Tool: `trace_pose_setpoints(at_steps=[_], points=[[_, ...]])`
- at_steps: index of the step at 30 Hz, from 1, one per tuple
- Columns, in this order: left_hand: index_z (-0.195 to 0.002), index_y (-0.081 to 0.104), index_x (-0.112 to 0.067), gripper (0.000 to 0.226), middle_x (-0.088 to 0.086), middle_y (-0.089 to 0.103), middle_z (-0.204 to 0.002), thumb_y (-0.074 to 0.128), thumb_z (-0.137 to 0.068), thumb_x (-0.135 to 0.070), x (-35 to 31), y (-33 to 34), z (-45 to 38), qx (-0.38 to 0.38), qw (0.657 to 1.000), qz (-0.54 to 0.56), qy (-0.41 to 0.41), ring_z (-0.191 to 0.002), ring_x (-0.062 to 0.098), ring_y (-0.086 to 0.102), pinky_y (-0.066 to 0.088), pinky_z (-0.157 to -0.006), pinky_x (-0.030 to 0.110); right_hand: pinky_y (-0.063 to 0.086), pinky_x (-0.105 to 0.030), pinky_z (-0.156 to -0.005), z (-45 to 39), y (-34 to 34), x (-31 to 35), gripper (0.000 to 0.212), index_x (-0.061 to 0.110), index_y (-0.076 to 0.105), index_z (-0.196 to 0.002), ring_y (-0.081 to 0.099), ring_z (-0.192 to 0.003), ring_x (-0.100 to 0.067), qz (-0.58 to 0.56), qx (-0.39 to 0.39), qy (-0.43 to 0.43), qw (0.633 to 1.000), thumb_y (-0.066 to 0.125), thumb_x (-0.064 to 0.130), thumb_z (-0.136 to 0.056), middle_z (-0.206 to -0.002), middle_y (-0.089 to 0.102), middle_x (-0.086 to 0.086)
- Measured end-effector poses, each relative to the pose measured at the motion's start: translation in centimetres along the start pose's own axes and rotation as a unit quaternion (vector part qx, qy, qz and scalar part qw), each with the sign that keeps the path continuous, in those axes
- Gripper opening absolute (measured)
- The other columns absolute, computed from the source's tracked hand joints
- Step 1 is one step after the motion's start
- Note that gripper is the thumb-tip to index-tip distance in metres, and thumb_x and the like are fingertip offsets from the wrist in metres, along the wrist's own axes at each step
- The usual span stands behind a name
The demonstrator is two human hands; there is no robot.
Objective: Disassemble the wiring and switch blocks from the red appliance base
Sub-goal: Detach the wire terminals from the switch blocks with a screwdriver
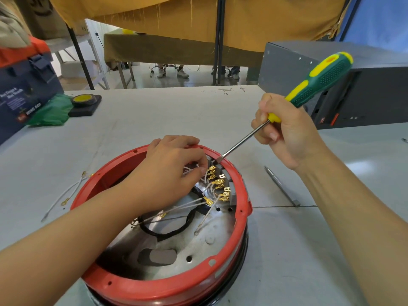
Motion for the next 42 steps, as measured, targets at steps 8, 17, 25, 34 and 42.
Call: trace_pose_setpoints(at_steps=[8,17,25,34,42], points=[[-0.092,0.062,-0.033,0.016,-0.006,0.045,-0.14,0.047,-0.089,-0.037,0.0,0.0,0.1,0.0,1.0,0.007,-0.001,-0.13,0.017,0.035,0.026,-0.109,0.046,0.021,-0.017,-0.04,0.2,-0.2,-0.7,0.025,0.008,0.037,-0.055,0.023,-0.036,-0.011,-0.027,-0.014,0.021,0.999,0.051,0.016,-0.074,-0.037,0.026,0.002],[-0.095,0.063,-0.033,0.019,-0.006,0.044,-0.14,0.046,-0.09,-0.039,0.1,0.0,0.1,0.001,1.0,0.003,-0.001,-0.131,0.016,0.034,0.027,-0.109,0.046,0.024,-0.016,-0.042,0.7,0.6,1.2,0.034,0.019,0.048,-0.046,0.025,-0.034,-0.009,0.025,0.016,-0.065,0.997,0.05,0.014,-0.079,-0.04,0.038,0.008],[-0.093,0.063,-0.034,0.019,-0.006,0.045,-0.139,0.045,-0.09,-0.039,0.1,0.0,0.1,-0.001,1.0,0.004,0.002,-0.13,0.016,0.035,0.027,-0.108,0.047,0.023,-0.019,-0.042,1.6,2.1,2.8,0.033,0.018,0.046,-0.049,0.029,-0.035,-0.006,0.111,0.047,-0.118,0.986,0.049,0.009,-0.081,-0.043,0.039,0.013],[-0.094,0.063,-0.034,0.017,-0.006,0.045,-0.14,0.046,-0.09,-0.039,0.1,0.0,0.1,-0.001,1.0,-0.003,0.007,-0.13,0.017,0.035,0.027,-0.108,0.046,0.032,-0.01,-0.046,1.8,4.3,4.5,0.03,0.004,0.037,-0.054,0.042,-0.04,-0.004,0.233,0.11,-0.153,0.954,0.052,0.01,-0.08,-0.048,0.041,0.008],[-0.096,0.064,-0.034,0.017,-0.007,0.044,-0.14,0.048,-0.091,-0.038,0.1,0.0,0.1,-0.003,1.0,-0.002,0.004,-0.131,0.016,0.034,0.026,-0.109,0.046,0.024,-0.02,-0.043,1.3,2.9,3.2,0.029,0.012,0.039,-0.053,0.028,-0.037,-0.008,0.142,0.107,-0.096,0.979,0.05,0.01,-0.081,-0.045,0.04,0.011]])
Point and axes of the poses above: each hand's wrist, its own z-axis away from the middle knuckle, its own y-axis out of the palm, x = y × z, the point moved 4 cm from there along -z, towards the middle knuckle
